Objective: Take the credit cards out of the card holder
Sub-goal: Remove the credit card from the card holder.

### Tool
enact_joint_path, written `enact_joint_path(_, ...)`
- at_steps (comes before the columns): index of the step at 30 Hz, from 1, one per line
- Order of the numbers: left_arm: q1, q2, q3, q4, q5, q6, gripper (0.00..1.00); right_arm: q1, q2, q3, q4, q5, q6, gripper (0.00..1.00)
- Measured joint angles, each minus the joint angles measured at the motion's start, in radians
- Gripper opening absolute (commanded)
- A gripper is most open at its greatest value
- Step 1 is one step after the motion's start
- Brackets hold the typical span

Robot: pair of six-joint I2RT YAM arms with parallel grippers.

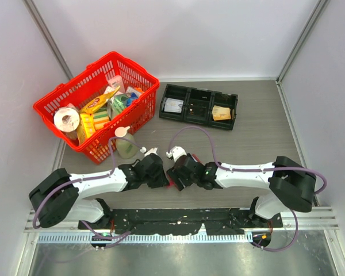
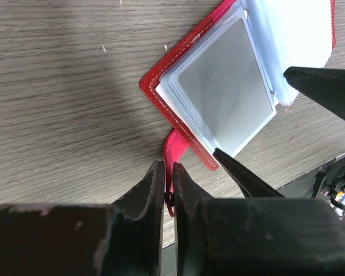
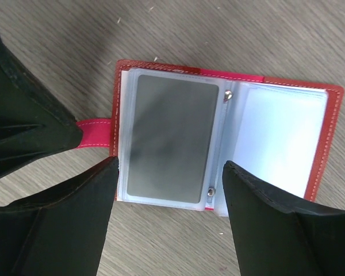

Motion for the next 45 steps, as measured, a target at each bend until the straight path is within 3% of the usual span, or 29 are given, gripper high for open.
enact_joint_path(4, 0.0, 0.008, -0.005, 0.013, 0.007, -0.002, 0.0, 0.0, 0.0, 0.009, -0.007, 0.033, 0.0, 0.77)
enact_joint_path(28, 0.0, 0.006, -0.027, 0.04, 0.011, -0.003, 0.0, 0.024, 0.063, 0.059, -0.077, 0.13, 0.018, 0.77)
enact_joint_path(45, 0.0, -0.018, -0.027, 0.024, 0.01, 0.008, 0.0, 0.026, -0.006, 0.119, -0.188, 0.238, 0.016, 0.73)
